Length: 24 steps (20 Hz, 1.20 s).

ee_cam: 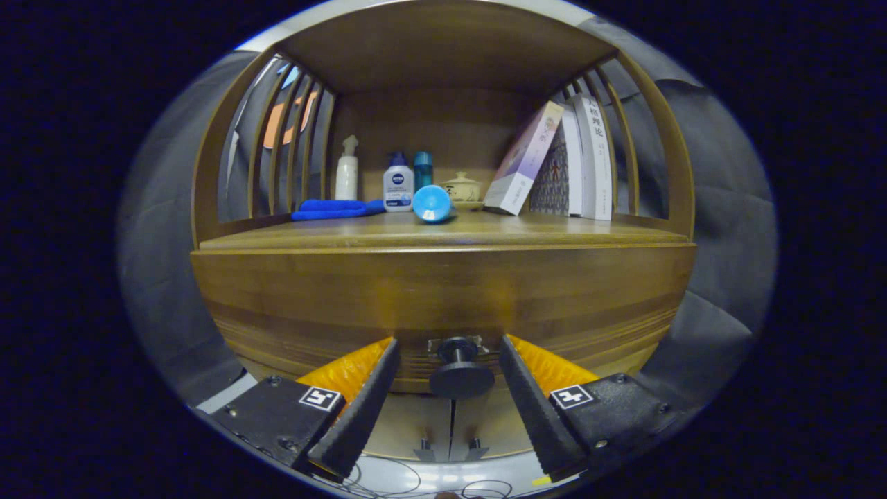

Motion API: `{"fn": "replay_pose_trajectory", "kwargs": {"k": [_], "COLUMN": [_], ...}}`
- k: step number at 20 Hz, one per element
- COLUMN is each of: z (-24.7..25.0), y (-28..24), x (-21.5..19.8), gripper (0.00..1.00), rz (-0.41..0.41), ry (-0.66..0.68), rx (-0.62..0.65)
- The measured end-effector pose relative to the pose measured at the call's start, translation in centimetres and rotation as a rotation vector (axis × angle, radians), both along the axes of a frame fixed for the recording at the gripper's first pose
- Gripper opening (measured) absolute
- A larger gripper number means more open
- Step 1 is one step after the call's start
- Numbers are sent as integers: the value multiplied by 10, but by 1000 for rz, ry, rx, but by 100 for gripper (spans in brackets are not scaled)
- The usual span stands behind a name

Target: Pull open the drawer, take out the items inside it, and place them on the countertop above the cabinet.

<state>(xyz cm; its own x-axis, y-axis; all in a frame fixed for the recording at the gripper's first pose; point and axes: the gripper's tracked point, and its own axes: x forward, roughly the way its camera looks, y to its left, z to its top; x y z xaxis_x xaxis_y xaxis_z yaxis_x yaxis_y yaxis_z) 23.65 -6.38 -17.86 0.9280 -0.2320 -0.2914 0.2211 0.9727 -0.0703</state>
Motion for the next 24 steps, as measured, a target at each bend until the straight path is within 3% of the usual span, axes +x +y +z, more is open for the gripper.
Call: {"fn": "replay_pose_trajectory", "kwargs": {"k": [5,14,20,24], "z": [18,83,123,136], "y": [7,51,60,55], "x": [-14,-124,-194,-242], "gripper": [97,97,97,97], "rz": [4,117,175,172], "ry": [8,-72,-115,-151], "rx": [16,-6,62,49]}}
